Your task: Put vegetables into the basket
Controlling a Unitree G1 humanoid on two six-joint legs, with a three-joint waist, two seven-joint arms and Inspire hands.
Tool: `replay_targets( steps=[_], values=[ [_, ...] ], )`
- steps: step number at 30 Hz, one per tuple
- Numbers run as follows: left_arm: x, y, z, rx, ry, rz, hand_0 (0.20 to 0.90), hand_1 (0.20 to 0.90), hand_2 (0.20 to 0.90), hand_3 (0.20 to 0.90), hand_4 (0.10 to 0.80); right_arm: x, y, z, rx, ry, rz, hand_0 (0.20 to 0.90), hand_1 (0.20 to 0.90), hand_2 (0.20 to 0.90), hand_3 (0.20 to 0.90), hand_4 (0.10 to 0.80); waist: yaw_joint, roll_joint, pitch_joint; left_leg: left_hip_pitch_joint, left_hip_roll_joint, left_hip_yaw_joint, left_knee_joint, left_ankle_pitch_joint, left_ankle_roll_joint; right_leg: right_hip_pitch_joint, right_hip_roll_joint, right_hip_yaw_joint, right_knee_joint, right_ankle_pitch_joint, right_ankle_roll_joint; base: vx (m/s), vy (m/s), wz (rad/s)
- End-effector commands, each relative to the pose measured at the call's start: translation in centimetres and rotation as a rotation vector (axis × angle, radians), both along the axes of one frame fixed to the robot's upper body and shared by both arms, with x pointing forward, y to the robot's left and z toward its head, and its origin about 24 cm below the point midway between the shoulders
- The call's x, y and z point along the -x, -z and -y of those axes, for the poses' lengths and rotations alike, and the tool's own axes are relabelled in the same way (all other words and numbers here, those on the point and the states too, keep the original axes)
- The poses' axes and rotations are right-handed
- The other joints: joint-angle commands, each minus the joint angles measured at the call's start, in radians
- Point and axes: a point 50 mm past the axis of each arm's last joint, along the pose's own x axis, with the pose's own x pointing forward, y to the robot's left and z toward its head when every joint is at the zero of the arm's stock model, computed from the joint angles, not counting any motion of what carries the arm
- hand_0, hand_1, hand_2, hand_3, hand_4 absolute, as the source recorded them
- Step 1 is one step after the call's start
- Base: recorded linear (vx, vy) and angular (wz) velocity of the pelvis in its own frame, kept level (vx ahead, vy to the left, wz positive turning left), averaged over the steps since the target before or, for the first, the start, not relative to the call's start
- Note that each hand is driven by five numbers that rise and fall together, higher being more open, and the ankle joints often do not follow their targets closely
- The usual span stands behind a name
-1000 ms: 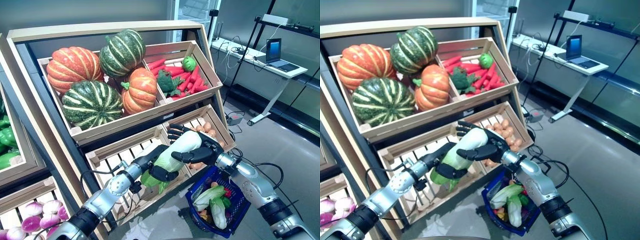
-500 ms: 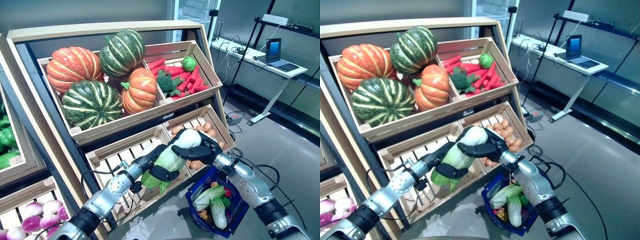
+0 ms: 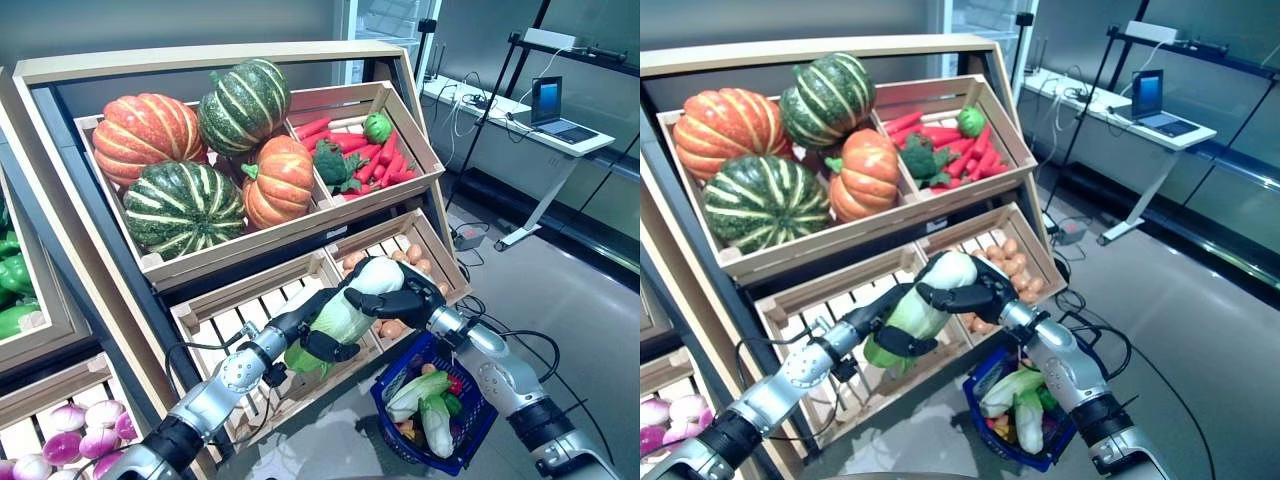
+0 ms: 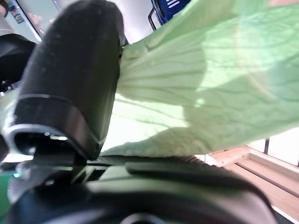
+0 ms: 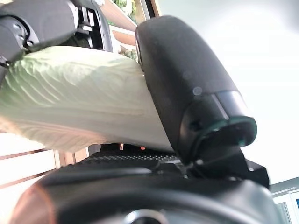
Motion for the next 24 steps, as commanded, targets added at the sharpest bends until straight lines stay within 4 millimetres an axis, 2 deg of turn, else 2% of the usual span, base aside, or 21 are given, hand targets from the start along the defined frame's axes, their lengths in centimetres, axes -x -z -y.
replay_targets(
  steps=[1, 6, 7, 9, 10, 12, 13, 19, 21, 24],
  values=[
    [-1.2, -2.0, 2.4, 0.105, 0.085, 0.138, 0.9, 0.9, 0.9, 0.9, 0.8, -2.6, -8.5, -0.5, -0.321, 0.044, 0.32, 0.3, 0.3, 0.3, 0.3, 0.4, 0.011, 0.012, -0.011, 0.029, 0.037, 0.027, 0.008, -0.094, 0.009, -0.011, -0.047, 0.003, 0.002, 0.007, -0.008, 0.0, 0.0, 0.0],
    [-0.8, -1.2, 0.6, 0.067, 0.033, 0.122, 0.9, 0.9, 0.9, 0.9, 0.8, -2.3, -7.5, 1.8, -0.232, 0.12, 0.313, 0.3, 0.3, 0.3, 0.3, 0.4, 0.009, 0.012, -0.007, 0.025, 0.04, 0.035, 0.008, -0.09, 0.01, -0.018, -0.047, 0.003, 0.002, 0.012, -0.008, -0.004, -0.001, -0.01],
    [-0.6, -1.0, -0.2, 0.023, 0.024, 0.129, 0.9, 0.9, 0.9, 0.9, 0.8, -2.2, -7.2, 3.0, -0.204, 0.162, 0.31, 0.3, 0.3, 0.3, 0.3, 0.4, 0.007, 0.011, -0.005, 0.024, 0.041, 0.038, 0.008, -0.088, 0.009, -0.02, -0.047, 0.003, 0.002, 0.014, -0.007, 0.0, 0.0, 0.0],
    [-0.5, -0.8, -1.0, -0.002, 0.008, 0.122, 0.9, 0.9, 0.9, 0.9, 0.8, -2.2, -7.2, 4.0, -0.191, 0.198, 0.309, 0.3, 0.3, 0.3, 0.3, 0.4, 0.006, 0.011, -0.003, 0.023, 0.042, 0.04, 0.008, -0.087, 0.009, -0.022, -0.047, 0.003, 0.002, 0.015, -0.007, 0.0, 0.0, 0.0],
    [-0.4, -0.5, -1.9, -0.031, -0.016, 0.111, 0.9, 0.9, 0.9, 0.9, 0.8, -2.2, -7.2, 5.4, -0.179, 0.238, 0.315, 0.3, 0.3, 0.3, 0.3, 0.4, 0.004, 0.011, -0.001, 0.021, 0.043, 0.043, 0.008, -0.085, 0.009, -0.025, -0.046, 0.004, 0.002, 0.017, -0.006, 0.0, 0.0, 0.0],
    [-0.4, -0.1, -2.6, -0.056, -0.042, 0.098, 0.9, 0.9, 0.9, 0.9, 0.8, -2.2, -7.3, 6.2, -0.168, 0.265, 0.323, 0.3, 0.3, 0.3, 0.3, 0.4, 0.001, 0.011, 0.001, 0.019, 0.044, 0.045, 0.008, -0.084, 0.008, -0.028, -0.046, 0.005, 0.002, 0.018, -0.006, -0.035, -0.004, -0.04],
    [-0.5, 0.2, -3.5, -0.084, -0.07, 0.09, 0.9, 0.9, 0.9, 0.9, 0.8, -2.2, -7.5, 7.3, -0.145, 0.297, 0.334, 0.3, 0.3, 0.3, 0.3, 0.4, -0.003, 0.011, 0.006, 0.017, 0.045, 0.048, 0.008, -0.082, 0.006, -0.031, -0.046, 0.008, 0.002, 0.019, -0.005, -0.036, 0.0, -0.06],
    [-0.7, 0.7, -5.0, -0.143, -0.128, 0.093, 0.9, 0.9, 0.9, 0.9, 0.8, -2.2, -7.5, 9.6, -0.074, 0.369, 0.322, 0.3, 0.3, 0.3, 0.3, 0.4, -0.02, 0.011, 0.013, 0.014, 0.05, 0.061, 0.008, -0.079, 0.002, -0.039, -0.043, 0.018, 0.002, 0.02, -0.004, -0.021, 0.007, -0.07],
    [-0.9, 1.0, -5.7, -0.149, -0.183, 0.075, 0.9, 0.9, 0.9, 0.9, 0.8, -2.1, -7.3, 11.3, -0.029, 0.427, 0.297, 0.3, 0.3, 0.3, 0.3, 0.4, -0.031, 0.008, 0.018, 0.014, 0.052, 0.066, 0.008, -0.078, 0.0, -0.041, -0.04, 0.025, 0.002, 0.021, -0.005, -0.007, 0.002, -0.02],
    [-1.0, 1.3, -6.2, -0.148, -0.221, 0.066, 0.9, 0.9, 0.9, 0.9, 0.8, -1.9, -7.4, 12.5, -0.014, 0.46, 0.292, 0.3, 0.3, 0.3, 0.3, 0.4, -0.034, 0.007, 0.019, 0.014, 0.052, 0.068, 0.008, -0.079, -0.001, -0.042, -0.038, 0.029, 0.002, 0.021, -0.005, 0.0, 0.0, 0.0]
  ],
)
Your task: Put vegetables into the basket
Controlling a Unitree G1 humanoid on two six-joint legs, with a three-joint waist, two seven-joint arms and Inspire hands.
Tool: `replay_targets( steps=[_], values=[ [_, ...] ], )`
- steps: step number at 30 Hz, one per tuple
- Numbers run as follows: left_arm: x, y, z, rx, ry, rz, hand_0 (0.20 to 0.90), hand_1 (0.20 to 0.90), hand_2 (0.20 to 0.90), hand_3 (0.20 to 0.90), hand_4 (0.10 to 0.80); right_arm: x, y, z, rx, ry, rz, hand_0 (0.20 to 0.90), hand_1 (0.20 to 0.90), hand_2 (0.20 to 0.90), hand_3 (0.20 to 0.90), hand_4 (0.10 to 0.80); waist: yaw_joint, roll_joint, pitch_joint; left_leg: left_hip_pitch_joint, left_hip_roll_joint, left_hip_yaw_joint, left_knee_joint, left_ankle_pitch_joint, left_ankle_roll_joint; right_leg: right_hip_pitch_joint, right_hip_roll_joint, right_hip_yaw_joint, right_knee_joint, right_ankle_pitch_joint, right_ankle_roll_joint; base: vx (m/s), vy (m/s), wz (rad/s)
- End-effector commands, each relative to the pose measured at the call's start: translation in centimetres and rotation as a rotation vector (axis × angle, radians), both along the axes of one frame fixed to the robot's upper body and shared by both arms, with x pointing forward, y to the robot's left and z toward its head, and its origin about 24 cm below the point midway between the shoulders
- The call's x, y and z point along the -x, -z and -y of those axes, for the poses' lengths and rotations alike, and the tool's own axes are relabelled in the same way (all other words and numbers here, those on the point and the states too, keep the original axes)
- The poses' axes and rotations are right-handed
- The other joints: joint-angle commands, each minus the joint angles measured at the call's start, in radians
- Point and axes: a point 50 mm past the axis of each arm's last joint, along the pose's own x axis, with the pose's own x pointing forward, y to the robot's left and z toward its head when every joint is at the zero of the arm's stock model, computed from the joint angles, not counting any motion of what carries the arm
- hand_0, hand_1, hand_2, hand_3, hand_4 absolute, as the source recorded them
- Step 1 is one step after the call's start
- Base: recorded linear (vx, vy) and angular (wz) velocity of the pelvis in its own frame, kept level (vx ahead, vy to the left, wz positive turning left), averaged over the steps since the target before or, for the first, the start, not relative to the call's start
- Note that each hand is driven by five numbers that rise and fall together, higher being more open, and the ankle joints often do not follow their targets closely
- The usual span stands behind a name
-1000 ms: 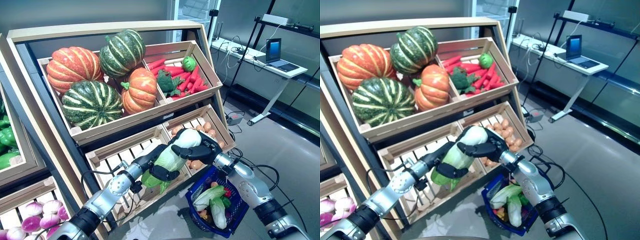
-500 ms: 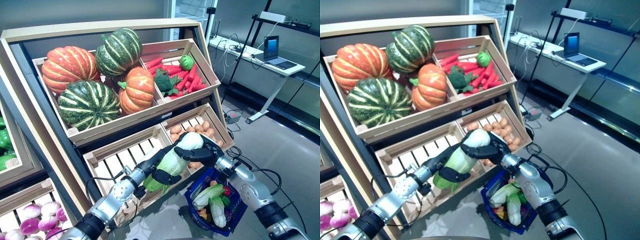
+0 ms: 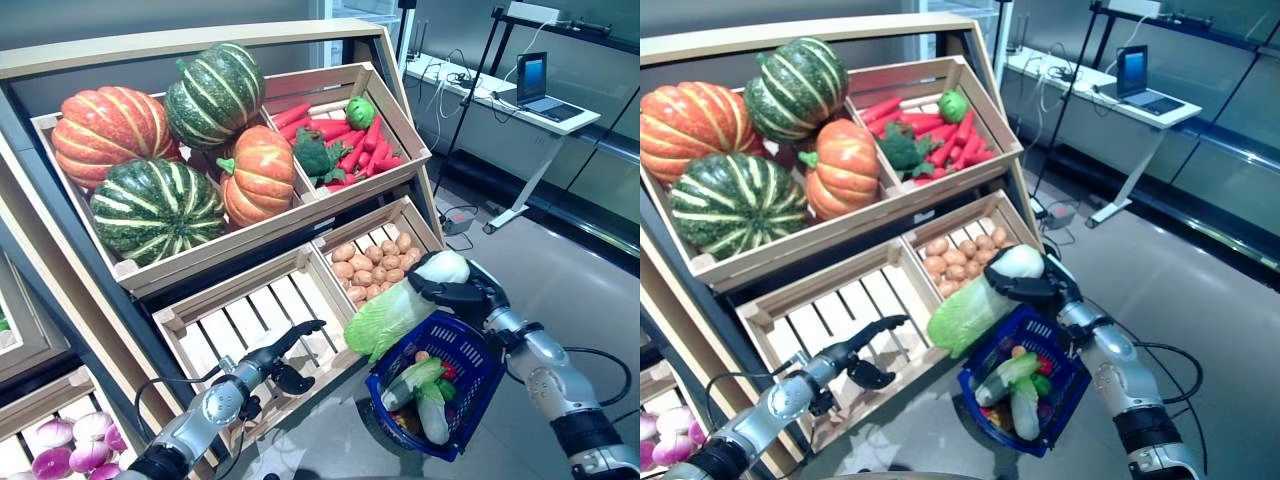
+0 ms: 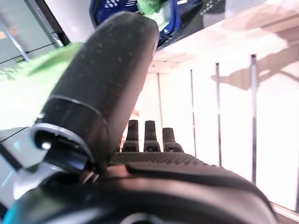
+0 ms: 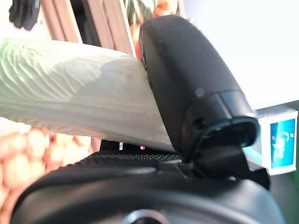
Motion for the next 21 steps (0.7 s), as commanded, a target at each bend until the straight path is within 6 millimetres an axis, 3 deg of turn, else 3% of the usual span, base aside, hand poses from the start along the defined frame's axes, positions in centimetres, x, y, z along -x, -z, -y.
replay_targets(
  steps=[1, 7, 12, 14, 17, 21],
  values=[
    [-3.7, -3.8, -0.9, 0.047, -0.087, 0.223, 0.9, 0.9, 0.9, 0.9, 0.8, -2.1, -7.6, 2.9, -0.055, 0.118, 0.351, 0.3, 0.3, 0.3, 0.3, 0.4, 0.006, 0.0, 0.007, 0.036, 0.045, 0.039, 0.009, -0.079, 0.001, 0.001, -0.045, 0.004, 0.002, 0.019, -0.003, 0.0, 0.0, 0.0],
    [-3.4, -3.5, -2.5, 0.058, -0.196, 0.234, 0.9, 0.9, 0.9, 0.9, 0.8, -1.3, -7.7, 5.0, -0.039, 0.194, 0.354, 0.3, 0.3, 0.3, 0.3, 0.4, -0.004, -0.001, 0.01, 0.032, 0.048, 0.05, 0.009, -0.076, -0.003, -0.006, -0.042, 0.014, 0.002, 0.02, -0.005, -0.008, -0.011, -0.09],
    [-3.7, -4.6, -3.3, 0.133, -0.274, 0.28, 0.9, 0.9, 0.9, 0.9, 0.8, -0.5, -6.4, 7.6, -0.004, 0.342, 0.287, 0.3, 0.3, 0.3, 0.3, 0.4, -0.002, -0.003, 0.012, 0.032, 0.049, 0.057, 0.009, -0.077, -0.003, -0.008, -0.043, 0.015, 0.002, 0.021, -0.005, 0.009, -0.01, -0.04],
    [-3.7, -5.3, -3.3, 0.205, -0.295, 0.301, 0.9, 0.9, 0.9, 0.9, 0.8, 0.4, -5.1, 9.2, 0.036, 0.46, 0.226, 0.3, 0.3, 0.3, 0.3, 0.4, 0.002, -0.004, 0.015, 0.035, 0.052, 0.061, 0.009, -0.076, -0.003, -0.007, -0.046, 0.008, 0.002, 0.023, -0.005, 0.048, -0.032, -0.01],
    [-3.7, -6.4, -2.9, 0.295, -0.301, 0.322, 0.9, 0.9, 0.9, 0.9, 0.8, 1.0, -3.8, 10.1, 0.078, 0.593, 0.184, 0.3, 0.3, 0.3, 0.3, 0.4, 0.01, -0.001, 0.036, 0.042, 0.059, 0.066, 0.009, -0.065, 0.001, -0.009, -0.051, 0.005, 0.025, 0.018, -0.009, 0.016, -0.011, -0.01],
    [-5.0, -9.0, -1.8, 0.394, -0.251, 0.401, 0.9, 0.9, 0.9, 0.9, 0.8, 0.2, -4.3, 10.6, 0.002, 0.751, 0.233, 0.3, 0.3, 0.3, 0.3, 0.4, 0.031, 0.006, 0.133, -0.06, 0.076, 0.016, 0.151, -0.079, -0.001, -0.111, -0.067, 0.021, 0.19, -0.023, -0.019, -0.213, -0.083, -0.04]
  ],
)
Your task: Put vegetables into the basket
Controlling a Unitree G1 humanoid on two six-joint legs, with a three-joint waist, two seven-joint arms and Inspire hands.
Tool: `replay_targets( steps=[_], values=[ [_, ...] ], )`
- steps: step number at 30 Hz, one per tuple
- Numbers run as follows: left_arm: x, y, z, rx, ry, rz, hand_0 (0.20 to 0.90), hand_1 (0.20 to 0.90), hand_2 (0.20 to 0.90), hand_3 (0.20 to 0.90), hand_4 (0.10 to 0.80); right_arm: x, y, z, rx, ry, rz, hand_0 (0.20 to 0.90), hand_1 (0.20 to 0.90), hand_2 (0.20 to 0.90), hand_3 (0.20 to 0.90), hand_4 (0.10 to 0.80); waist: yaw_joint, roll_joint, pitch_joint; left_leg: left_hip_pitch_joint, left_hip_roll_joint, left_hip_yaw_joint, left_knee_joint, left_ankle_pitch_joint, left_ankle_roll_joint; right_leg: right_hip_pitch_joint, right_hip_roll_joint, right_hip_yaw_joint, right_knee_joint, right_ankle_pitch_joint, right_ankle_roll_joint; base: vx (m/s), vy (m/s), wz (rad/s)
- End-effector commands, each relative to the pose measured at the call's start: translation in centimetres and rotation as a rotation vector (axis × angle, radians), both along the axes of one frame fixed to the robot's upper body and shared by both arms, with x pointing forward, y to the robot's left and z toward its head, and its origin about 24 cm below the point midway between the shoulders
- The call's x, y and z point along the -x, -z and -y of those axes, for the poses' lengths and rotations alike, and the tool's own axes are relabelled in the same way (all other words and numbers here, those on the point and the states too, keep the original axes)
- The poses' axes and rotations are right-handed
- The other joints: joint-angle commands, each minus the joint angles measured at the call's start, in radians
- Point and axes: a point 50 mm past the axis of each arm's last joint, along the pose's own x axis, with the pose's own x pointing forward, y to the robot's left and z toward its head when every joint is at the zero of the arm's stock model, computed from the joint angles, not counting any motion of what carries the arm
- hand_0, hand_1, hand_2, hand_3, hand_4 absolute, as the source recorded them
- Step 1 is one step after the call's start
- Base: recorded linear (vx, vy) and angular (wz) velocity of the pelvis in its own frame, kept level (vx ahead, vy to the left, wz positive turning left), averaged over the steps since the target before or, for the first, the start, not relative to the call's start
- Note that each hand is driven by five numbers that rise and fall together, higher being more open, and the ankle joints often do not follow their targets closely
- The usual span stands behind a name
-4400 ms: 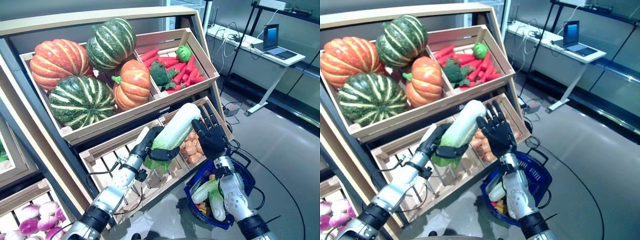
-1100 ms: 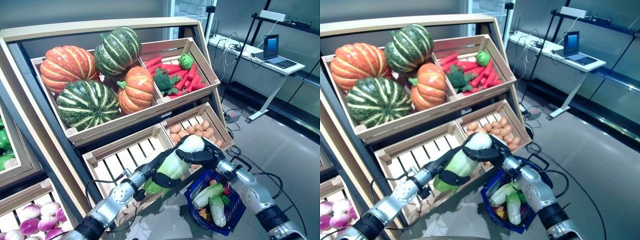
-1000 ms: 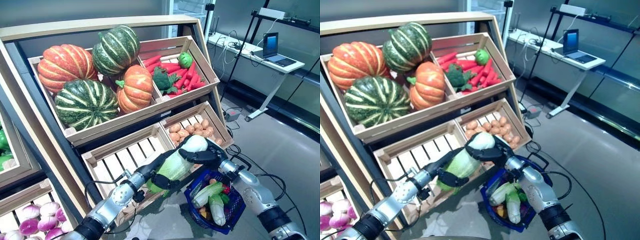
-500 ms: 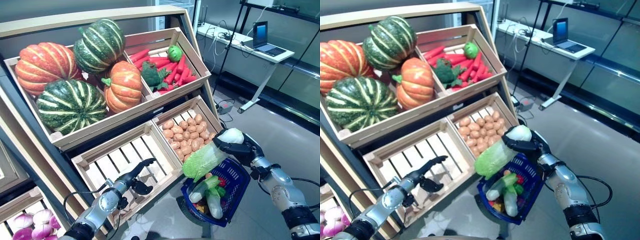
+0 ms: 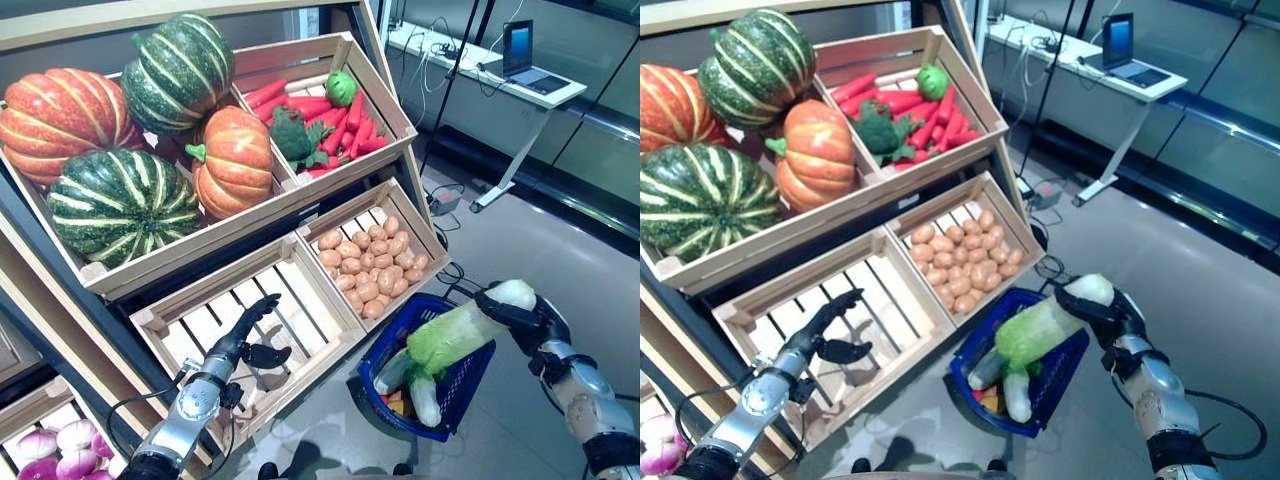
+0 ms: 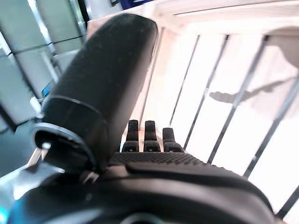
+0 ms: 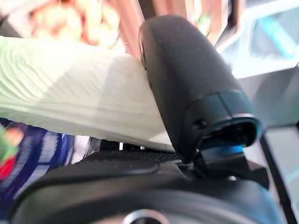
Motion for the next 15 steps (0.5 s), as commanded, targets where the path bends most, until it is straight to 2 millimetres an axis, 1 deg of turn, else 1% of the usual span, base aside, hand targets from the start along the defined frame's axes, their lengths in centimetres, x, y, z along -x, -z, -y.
replay_targets(
  steps=[1, 2, 4, 7, 8, 10, 12, 13, 15],
  values=[
    [-4.6, -7.0, 1.3, 0.093, 0.067, 0.309, 0.9, 0.9, 0.9, 0.9, 0.8, -4.1, -9.1, 2.5, 0.059, 0.227, 0.447, 0.3, 0.3, 0.3, 0.3, 0.4, 0.031, 0.002, 0.062, -0.085, 0.063, -0.028, 0.171, -0.082, 0.005, -0.09, -0.082, -0.008, 0.187, -0.031, -0.014, -0.307, -0.137, 0.01],
    [-5.3, -8.0, 2.0, 0.106, 0.089, 0.344, 0.9, 0.9, 0.9, 0.9, 0.8, -4.8, -9.8, 2.6, 0.057, 0.28, 0.475, 0.3, 0.3, 0.3, 0.3, 0.4, 0.039, 0.002, 0.102, -0.135, 0.067, -0.047, 0.233, -0.094, -0.003, -0.114, -0.087, -0.006, 0.217, -0.04, -0.014, -0.298, -0.136, 0.08],
    [-6.0, -9.3, 2.7, 0.141, 0.109, 0.38, 0.9, 0.9, 0.9, 0.9, 0.8, -5.6, -11.1, 2.9, 0.053, 0.346, 0.513, 0.3, 0.3, 0.3, 0.3, 0.4, 0.043, 0.005, 0.15, -0.203, 0.078, -0.071, 0.323, -0.122, -0.009, -0.148, -0.096, 0.001, 0.266, -0.057, -0.016, -0.248, -0.103, 0.11],
    [-6.5, -10.1, 3.5, 0.23, 0.122, 0.393, 0.9, 0.9, 0.9, 0.9, 0.8, -6.3, -12.7, 3.6, 0.054, 0.419, 0.557, 0.3, 0.3, 0.3, 0.3, 0.4, 0.048, 0.017, 0.199, -0.309, 0.089, -0.095, 0.455, -0.166, -0.012, -0.215, -0.117, 0.003, 0.364, -0.095, -0.031, -0.19, -0.025, 0.05],
    [-6.6, -10.3, 4.1, 0.265, 0.132, 0.402, 0.9, 0.9, 0.9, 0.9, 0.8, -6.6, -13.6, 3.7, 0.061, 0.433, 0.58, 0.3, 0.3, 0.3, 0.3, 0.4, 0.051, 0.023, 0.221, -0.343, 0.088, -0.103, 0.494, -0.177, -0.013, -0.242, -0.128, 0.009, 0.401, -0.106, -0.038, -0.225, 0.031, 0.02],
    [-6.9, -11.0, 4.8, 0.324, 0.147, 0.422, 0.9, 0.9, 0.9, 0.9, 0.8, -7.1, -15.1, 4.0, 0.078, 0.462, 0.613, 0.3, 0.3, 0.3, 0.3, 0.4, 0.052, 0.034, 0.247, -0.436, 0.079, -0.132, 0.612, -0.231, -0.005, -0.329, -0.149, 0.025, 0.516, -0.144, -0.051, -0.193, 0.05, 0.08],
    [-7.1, -11.3, 5.3, 0.385, 0.156, 0.432, 0.9, 0.9, 0.9, 0.9, 0.8, -7.3, -15.8, 4.5, 0.071, 0.487, 0.625, 0.3, 0.3, 0.3, 0.3, 0.4, 0.05, 0.044, 0.267, -0.497, 0.073, -0.143, 0.699, -0.274, 0.002, -0.398, -0.165, 0.039, 0.611, -0.171, -0.058, -0.116, 0.024, 0.28],
    [-7.1, -11.4, 5.3, 0.388, 0.158, 0.434, 0.9, 0.9, 0.9, 0.9, 0.8, -7.4, -15.9, 4.5, 0.07, 0.488, 0.626, 0.3, 0.3, 0.3, 0.3, 0.4, 0.05, 0.045, 0.265, -0.512, 0.072, -0.145, 0.714, -0.281, 0.003, -0.414, -0.167, 0.043, 0.627, -0.178, -0.057, -0.105, 0.018, 0.33],
    [-7.2, -12.0, 6.0, 0.411, 0.185, 0.467, 0.9, 0.9, 0.9, 0.9, 0.8, -7.6, -16.5, 5.0, 0.074, 0.518, 0.627, 0.3, 0.3, 0.3, 0.3, 0.4, 0.053, 0.058, 0.287, -0.568, 0.058, -0.152, 0.798, -0.325, 0.008, -0.487, -0.184, 0.053, 0.728, -0.21, -0.059, -0.127, 0.018, 0.26]
  ],
)
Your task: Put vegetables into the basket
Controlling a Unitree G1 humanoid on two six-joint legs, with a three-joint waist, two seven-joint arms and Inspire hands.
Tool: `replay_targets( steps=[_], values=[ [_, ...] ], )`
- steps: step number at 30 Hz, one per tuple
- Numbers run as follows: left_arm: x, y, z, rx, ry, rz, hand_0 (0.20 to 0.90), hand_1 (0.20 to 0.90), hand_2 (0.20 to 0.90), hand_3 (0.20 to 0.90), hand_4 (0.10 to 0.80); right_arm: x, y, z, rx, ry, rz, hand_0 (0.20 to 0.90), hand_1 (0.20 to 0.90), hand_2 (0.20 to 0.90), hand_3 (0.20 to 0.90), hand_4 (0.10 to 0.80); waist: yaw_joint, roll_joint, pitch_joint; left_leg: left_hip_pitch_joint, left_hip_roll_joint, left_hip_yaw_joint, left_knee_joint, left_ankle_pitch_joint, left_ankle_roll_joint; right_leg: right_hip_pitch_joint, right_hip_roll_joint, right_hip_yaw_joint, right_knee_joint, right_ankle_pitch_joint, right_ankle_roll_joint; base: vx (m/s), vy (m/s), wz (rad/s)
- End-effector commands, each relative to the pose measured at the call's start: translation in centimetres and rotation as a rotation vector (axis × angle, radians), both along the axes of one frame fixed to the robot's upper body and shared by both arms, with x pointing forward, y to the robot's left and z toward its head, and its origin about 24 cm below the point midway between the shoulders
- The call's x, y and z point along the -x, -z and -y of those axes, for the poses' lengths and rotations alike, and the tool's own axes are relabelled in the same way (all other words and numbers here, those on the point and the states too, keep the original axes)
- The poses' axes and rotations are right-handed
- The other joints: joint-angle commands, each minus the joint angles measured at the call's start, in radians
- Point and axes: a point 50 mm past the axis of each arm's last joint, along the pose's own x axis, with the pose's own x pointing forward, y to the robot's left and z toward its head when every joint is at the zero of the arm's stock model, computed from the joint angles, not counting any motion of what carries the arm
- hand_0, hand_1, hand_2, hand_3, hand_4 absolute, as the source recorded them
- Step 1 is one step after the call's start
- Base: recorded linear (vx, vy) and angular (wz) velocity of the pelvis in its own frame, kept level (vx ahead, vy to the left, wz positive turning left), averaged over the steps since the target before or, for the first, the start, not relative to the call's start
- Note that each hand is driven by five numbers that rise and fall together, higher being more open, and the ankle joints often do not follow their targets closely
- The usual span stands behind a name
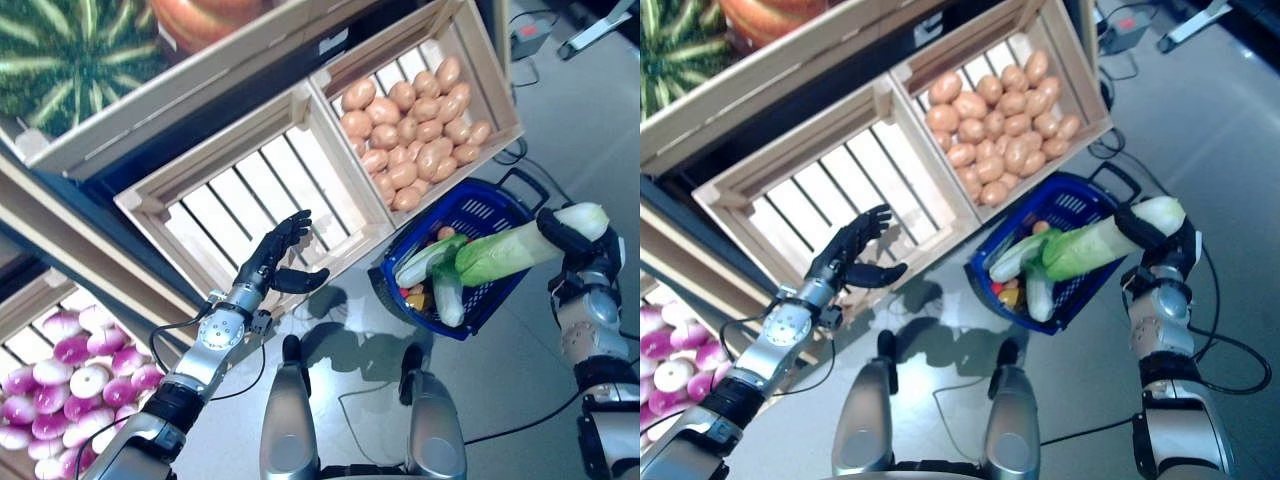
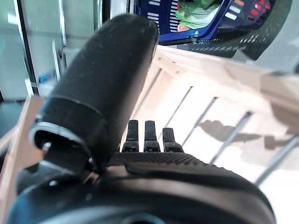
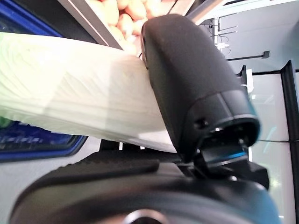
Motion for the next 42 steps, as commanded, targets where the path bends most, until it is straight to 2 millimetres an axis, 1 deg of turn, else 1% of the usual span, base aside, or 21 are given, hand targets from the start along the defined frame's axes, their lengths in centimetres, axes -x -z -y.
replay_targets(
  steps=[1, 3, 5, 7, 8, 9, 10, 11, 12, 13, 14, 16, 23, 24, 25, 26, 27, 30, 35, 39, 42],
  values=[
    [-0.3, -4.7, 1.6, 0.119, 0.067, 0.242, 0.9, 0.9, 0.9, 0.9, 0.8, 0.4, -7.3, 3.4, 0.073, 0.162, 0.285, 0.3, 0.3, 0.3, 0.3, 0.4, 0.022, -0.007, -0.054, -0.043, 0.048, -0.062, 0.197, -0.168, -0.029, -0.025, -0.089, 0.049, 0.121, -0.01, -0.027, -0.144, 0.018, 0.18],
    [-0.6, -5.3, 2.3, 0.125, 0.08, 0.268, 0.9, 0.9, 0.9, 0.9, 0.8, -0.2, -8.1, 3.7, 0.053, 0.183, 0.288, 0.3, 0.3, 0.3, 0.3, 0.4, 0.025, 0.007, -0.038, -0.104, 0.038, -0.07, 0.276, -0.204, -0.024, -0.103, -0.112, 0.061, 0.212, -0.037, -0.03, -0.143, 0.009, 0.16],
    [-0.7, -5.6, 2.4, 0.131, 0.085, 0.277, 0.9, 0.9, 0.9, 0.9, 0.8, -0.4, -8.5, 3.7, 0.054, 0.189, 0.286, 0.3, 0.3, 0.3, 0.3, 0.4, 0.025, 0.011, -0.038, -0.127, 0.035, -0.075, 0.303, -0.216, -0.022, -0.132, -0.12, 0.069, 0.239, -0.046, -0.029, -0.086, 0.0, 0.13],
    [-1.0, -6.4, 2.6, 0.15, 0.102, 0.305, 0.9, 0.9, 0.9, 0.9, 0.8, -0.9, -9.4, 3.8, 0.054, 0.201, 0.278, 0.3, 0.3, 0.3, 0.3, 0.4, 0.025, 0.021, -0.028, -0.185, 0.028, -0.084, 0.377, -0.254, -0.014, -0.212, -0.141, 0.095, 0.32, -0.071, -0.028, -0.112, 0.005, 0.06],
    [-1.0, -6.5, 2.6, 0.152, 0.104, 0.307, 0.9, 0.9, 0.9, 0.9, 0.8, -0.9, -9.4, 3.8, 0.053, 0.202, 0.278, 0.3, 0.3, 0.3, 0.3, 0.4, 0.024, 0.022, -0.028, -0.192, 0.028, -0.085, 0.386, -0.258, -0.013, -0.222, -0.142, 0.098, 0.329, -0.074, -0.028, -0.092, 0.004, 0.03],
    [-1.1, -6.7, 2.7, 0.161, 0.109, 0.313, 0.9, 0.9, 0.9, 0.9, 0.8, -1.1, -9.7, 3.8, 0.045, 0.205, 0.281, 0.3, 0.3, 0.3, 0.3, 0.4, 0.021, 0.028, -0.026, -0.217, 0.028, -0.087, 0.422, -0.276, -0.01, -0.253, -0.145, 0.109, 0.362, -0.087, -0.032, -0.015, -0.007, 0.03],
    [-1.2, -6.8, 2.7, 0.17, 0.114, 0.31, 0.9, 0.9, 0.9, 0.9, 0.8, -1.2, -9.8, 3.8, 0.038, 0.207, 0.28, 0.3, 0.3, 0.3, 0.3, 0.4, 0.021, 0.033, -0.025, -0.225, 0.03, -0.093, 0.456, -0.313, -0.012, -0.27, -0.148, 0.119, 0.397, -0.115, -0.028, -0.005, -0.01, 0.05],
    [-1.3, -6.9, 2.7, 0.179, 0.118, 0.311, 0.9, 0.9, 0.9, 0.9, 0.8, -1.3, -9.9, 3.8, 0.038, 0.205, 0.274, 0.3, 0.3, 0.3, 0.3, 0.4, 0.02, 0.036, -0.025, -0.238, 0.032, -0.095, 0.48, -0.33, -0.012, -0.288, -0.15, 0.125, 0.42, -0.13, -0.028, 0.02, -0.011, 0.07],
    [-1.3, -7.0, 2.8, 0.188, 0.122, 0.313, 0.9, 0.9, 0.9, 0.9, 0.8, -1.4, -10.0, 3.8, 0.039, 0.199, 0.269, 0.507, 0.507, 0.507, 0.507, 0.538, 0.018, 0.038, -0.025, -0.25, 0.032, -0.1, 0.499, -0.34, -0.012, -0.304, -0.149, 0.132, 0.437, -0.137, -0.03, -0.107, -0.002, 0.1],
    [-1.4, -7.2, 2.9, 0.199, 0.13, 0.323, 0.9, 0.9, 0.9, 0.9, 0.8, -1.6, -10.2, 3.7, 0.037, 0.184, 0.279, 0.9, 0.9, 0.9, 0.9, 0.8, 0.017, 0.041, -0.021, -0.276, 0.028, -0.102, 0.515, -0.326, -0.005, -0.333, -0.149, 0.136, 0.448, -0.124, -0.042, -0.045, -0.004, 0.1],
    [-1.4, -7.3, 3.0, 0.204, 0.133, 0.327, 0.9, 0.9, 0.9, 0.9, 0.8, -1.6, -10.2, 3.6, 0.042, 0.179, 0.276, 0.9, 0.9, 0.9, 0.9, 0.8, 0.017, 0.043, -0.023, -0.271, 0.03, -0.106, 0.53, -0.355, -0.008, -0.333, -0.148, 0.14, 0.465, -0.149, -0.035, -0.047, -0.005, 0.08],
    [-1.2, -7.4, 3.0, 0.216, 0.138, 0.334, 0.9, 0.9, 0.9, 0.9, 0.8, -1.6, -10.2, 3.7, 0.051, 0.185, 0.266, 0.9, 0.9, 0.9, 0.9, 0.8, 0.018, 0.044, -0.023, -0.286, 0.029, -0.109, 0.556, -0.37, -0.006, -0.353, -0.144, 0.143, 0.49, -0.161, -0.037, 0.001, -0.007, 0.05],
    [-1.4, -7.7, 2.7, 0.219, 0.14, 0.344, 0.9, 0.9, 0.9, 0.9, 0.8, -1.4, -10.4, 4.1, 0.038, 0.232, 0.245, 0.9, 0.9, 0.9, 0.9, 0.8, 0.018, 0.037, -0.032, -0.294, 0.035, -0.109, 0.565, -0.374, -0.002, -0.371, -0.136, 0.139, 0.508, -0.17, -0.038, -0.015, 0.0, 0.01],
    [-1.5, -7.8, 2.7, 0.221, 0.14, 0.344, 0.9, 0.9, 0.9, 0.9, 0.8, -1.3, -10.3, 4.2, 0.034, 0.233, 0.245, 0.9, 0.9, 0.9, 0.9, 0.8, 0.017, 0.034, -0.037, -0.29, 0.038, -0.108, 0.558, -0.368, -0.002, -0.367, -0.135, 0.136, 0.501, -0.167, -0.038, -0.083, 0.013, -0.02],
    [-1.5, -7.9, 2.7, 0.222, 0.141, 0.345, 0.9, 0.9, 0.9, 0.9, 0.8, -1.3, -10.3, 4.2, 0.032, 0.235, 0.248, 0.9, 0.9, 0.9, 0.9, 0.8, 0.016, 0.032, -0.036, -0.297, 0.037, -0.105, 0.549, -0.342, 0.002, -0.372, -0.135, 0.132, 0.489, -0.144, -0.047, -0.008, 0.023, -0.03],
    [-1.5, -7.8, 2.6, 0.224, 0.142, 0.343, 0.9, 0.9, 0.9, 0.9, 0.8, -1.2, -10.2, 4.3, 0.027, 0.232, 0.25, 0.9, 0.9, 0.9, 0.9, 0.8, 0.016, 0.03, -0.045, -0.279, 0.043, -0.104, 0.547, -0.364, -0.003, -0.356, -0.133, 0.131, 0.492, -0.164, -0.037, -0.075, 0.016, -0.04],
    [-1.5, -7.9, 2.6, 0.223, 0.143, 0.344, 0.9, 0.9, 0.9, 0.9, 0.8, -1.2, -10.2, 4.3, 0.026, 0.232, 0.251, 0.9, 0.9, 0.9, 0.9, 0.8, 0.015, 0.028, -0.043, -0.286, 0.042, -0.102, 0.536, -0.338, 0.001, -0.362, -0.132, 0.128, 0.481, -0.141, -0.046, 0.007, 0.024, -0.04],
    [-1.4, -7.8, 2.4, 0.223, 0.147, 0.341, 0.9, 0.9, 0.9, 0.9, 0.8, -1.1, -10.0, 4.4, 0.025, 0.224, 0.253, 0.9, 0.9, 0.9, 0.9, 0.8, 0.015, 0.022, -0.056, -0.254, 0.051, -0.092, 0.496, -0.322, 0.002, -0.332, -0.129, 0.121, 0.452, -0.13, -0.046, -0.02, 0.006, -0.01],
    [-1.4, -7.6, 2.2, 0.213, 0.155, 0.324, 0.9, 0.9, 0.9, 0.9, 0.8, -0.8, -9.5, 4.5, 0.033, 0.202, 0.266, 0.9, 0.9, 0.9, 0.9, 0.8, 0.016, 0.007, -0.092, -0.156, 0.063, -0.061, 0.378, -0.275, -0.003, -0.231, -0.117, 0.092, 0.359, -0.1, -0.041, 0.033, 0.04, -0.02],
    [-1.5, -7.0, 1.9, 0.21, 0.148, 0.292, 0.9, 0.9, 0.9, 0.9, 0.8, -0.7, -8.8, 4.2, 0.048, 0.187, 0.251, 0.9, 0.9, 0.9, 0.9, 0.8, 0.02, -0.006, -0.121, -0.077, 0.067, -0.049, 0.288, -0.238, -0.006, -0.148, -0.102, 0.068, 0.277, -0.073, -0.043, 0.062, 0.034, -0.05],
    [-1.4, -5.8, 1.5, 0.191, 0.138, 0.248, 0.9, 0.9, 0.9, 0.9, 0.8, -1.0, -7.7, 3.1, 0.054, 0.133, 0.249, 0.9, 0.9, 0.9, 0.9, 0.8, 0.022, -0.022, -0.155, 0.018, 0.074, -0.038, 0.168, -0.182, -0.008, -0.048, -0.079, 0.046, 0.155, -0.029, -0.042, 0.117, 0.028, -0.1]
  ],
)
